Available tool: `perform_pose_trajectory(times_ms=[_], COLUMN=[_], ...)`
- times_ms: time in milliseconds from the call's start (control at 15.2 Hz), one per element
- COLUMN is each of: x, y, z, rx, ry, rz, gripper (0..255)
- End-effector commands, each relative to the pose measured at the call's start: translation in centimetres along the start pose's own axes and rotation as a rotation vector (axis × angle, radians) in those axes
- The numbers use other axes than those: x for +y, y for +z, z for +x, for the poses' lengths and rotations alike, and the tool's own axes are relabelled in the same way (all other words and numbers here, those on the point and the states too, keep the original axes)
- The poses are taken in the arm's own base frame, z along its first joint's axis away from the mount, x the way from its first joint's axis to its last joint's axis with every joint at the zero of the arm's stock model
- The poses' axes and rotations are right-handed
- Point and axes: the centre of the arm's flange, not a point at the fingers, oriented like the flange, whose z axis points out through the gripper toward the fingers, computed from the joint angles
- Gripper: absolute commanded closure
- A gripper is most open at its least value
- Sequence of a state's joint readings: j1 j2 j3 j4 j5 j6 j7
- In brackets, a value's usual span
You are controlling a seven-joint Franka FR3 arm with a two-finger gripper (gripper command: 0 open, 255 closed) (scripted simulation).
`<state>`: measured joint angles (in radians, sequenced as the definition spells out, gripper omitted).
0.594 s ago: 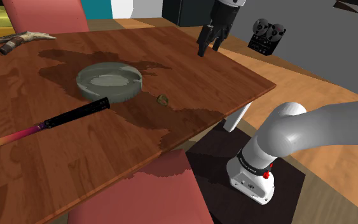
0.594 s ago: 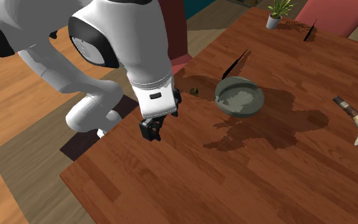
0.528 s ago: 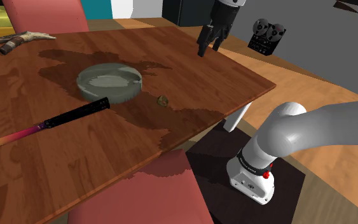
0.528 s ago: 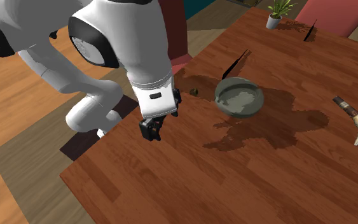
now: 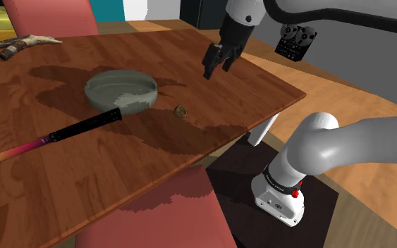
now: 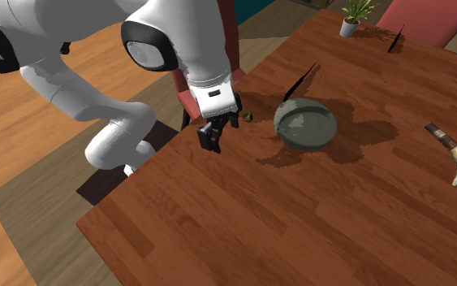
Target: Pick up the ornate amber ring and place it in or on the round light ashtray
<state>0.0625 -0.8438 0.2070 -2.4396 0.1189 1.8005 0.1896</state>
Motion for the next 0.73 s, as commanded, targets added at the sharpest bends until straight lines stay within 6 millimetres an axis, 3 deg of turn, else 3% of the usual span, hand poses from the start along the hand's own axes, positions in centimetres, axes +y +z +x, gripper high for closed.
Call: perform_pose_trajectory(times_ms=[0, 660], x=[-2.5, -14.0], y=[0.5, 3.2], z=[-0.6, -4.1], rx=[0.020, 0.114], ry=[0.004, 0.012], rz=[0.009, 0.050], gripper=[0, 0])
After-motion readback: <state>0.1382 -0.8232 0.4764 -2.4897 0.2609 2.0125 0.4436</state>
